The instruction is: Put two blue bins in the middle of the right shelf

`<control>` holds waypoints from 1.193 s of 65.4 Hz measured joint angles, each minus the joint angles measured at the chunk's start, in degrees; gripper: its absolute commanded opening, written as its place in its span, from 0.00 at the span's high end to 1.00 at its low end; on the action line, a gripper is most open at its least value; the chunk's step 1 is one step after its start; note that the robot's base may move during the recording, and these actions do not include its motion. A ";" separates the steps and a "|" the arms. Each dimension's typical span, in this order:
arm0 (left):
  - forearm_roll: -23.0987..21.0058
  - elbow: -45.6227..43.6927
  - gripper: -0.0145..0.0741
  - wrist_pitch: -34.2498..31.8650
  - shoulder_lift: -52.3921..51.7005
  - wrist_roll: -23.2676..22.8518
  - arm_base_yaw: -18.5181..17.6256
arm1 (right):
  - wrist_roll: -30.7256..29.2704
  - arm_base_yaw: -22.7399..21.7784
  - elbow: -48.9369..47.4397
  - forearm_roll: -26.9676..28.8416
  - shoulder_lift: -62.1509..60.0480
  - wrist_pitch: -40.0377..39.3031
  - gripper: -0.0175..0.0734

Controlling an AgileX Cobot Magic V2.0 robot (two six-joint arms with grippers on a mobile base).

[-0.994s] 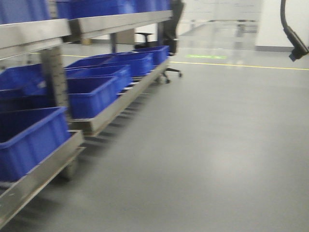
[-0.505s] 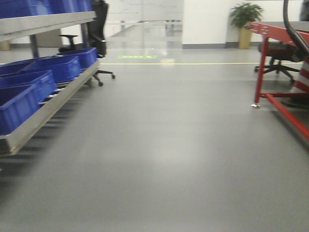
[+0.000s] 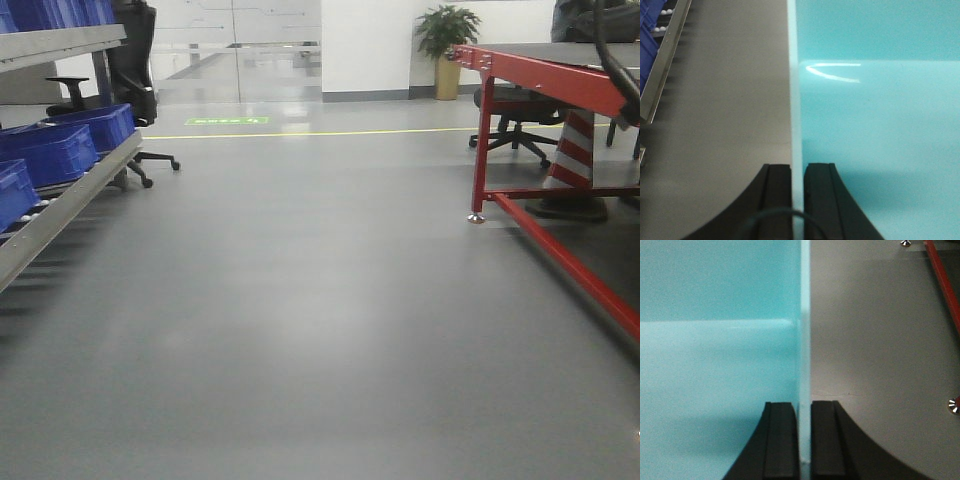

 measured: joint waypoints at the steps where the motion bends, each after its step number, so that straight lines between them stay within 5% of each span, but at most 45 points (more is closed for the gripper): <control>1: 0.00 0.00 0.96 0.00 0.00 0.00 0.00 | 0.00 0.00 0.00 0.00 0.00 0.00 0.99; 78: 0.00 0.00 0.96 -0.10 0.10 0.00 0.00 | 0.00 0.00 0.00 0.00 0.00 -0.22 0.99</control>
